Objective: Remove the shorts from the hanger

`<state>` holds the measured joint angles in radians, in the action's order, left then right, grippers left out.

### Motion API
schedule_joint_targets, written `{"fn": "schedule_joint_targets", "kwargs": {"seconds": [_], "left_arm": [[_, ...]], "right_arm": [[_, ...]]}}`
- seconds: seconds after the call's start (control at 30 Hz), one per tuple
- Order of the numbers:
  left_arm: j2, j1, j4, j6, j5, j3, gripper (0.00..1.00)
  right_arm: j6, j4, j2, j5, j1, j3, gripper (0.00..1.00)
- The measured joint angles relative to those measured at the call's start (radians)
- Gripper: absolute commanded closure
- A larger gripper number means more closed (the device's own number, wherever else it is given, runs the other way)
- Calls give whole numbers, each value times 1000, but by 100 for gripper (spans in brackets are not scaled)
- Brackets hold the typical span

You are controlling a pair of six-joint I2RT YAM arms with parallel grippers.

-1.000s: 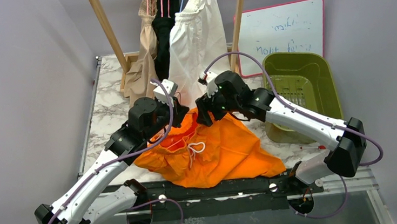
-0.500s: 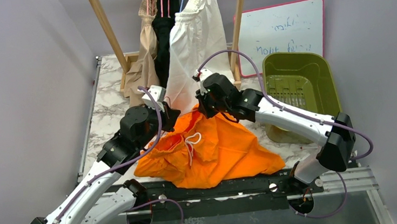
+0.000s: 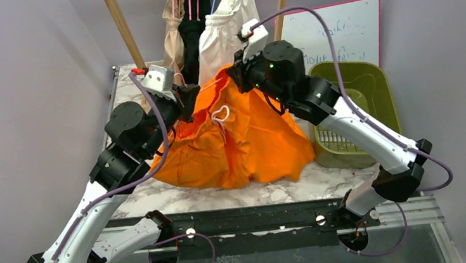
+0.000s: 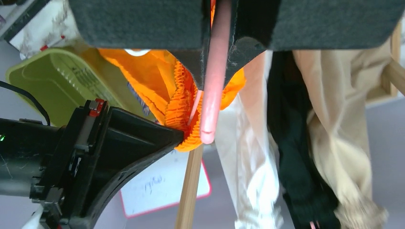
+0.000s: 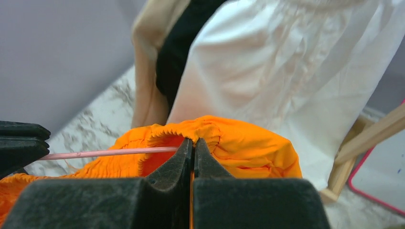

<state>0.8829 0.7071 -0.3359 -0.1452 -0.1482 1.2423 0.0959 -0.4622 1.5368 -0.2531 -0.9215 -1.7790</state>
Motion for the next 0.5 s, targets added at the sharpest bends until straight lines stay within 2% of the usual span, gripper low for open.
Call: {"fn": "schedule_joint_targets", "kwargs": {"seconds": [0.1, 0.2, 0.37, 0.5], "left_arm": [[4, 0, 13, 39, -2, 60, 100], [-14, 0, 5, 49, -11, 45, 100], [-79, 0, -43, 27, -29, -125, 100], [-87, 2, -92, -43, -27, -266, 100]], "right_arm": [[-3, 43, -24, 6, 2, -27, 99], [18, 86, -66, 10, 2, 68, 99], [91, 103, -95, -2, 3, 339, 99], [163, 12, -23, -12, 49, 390, 99]]}}
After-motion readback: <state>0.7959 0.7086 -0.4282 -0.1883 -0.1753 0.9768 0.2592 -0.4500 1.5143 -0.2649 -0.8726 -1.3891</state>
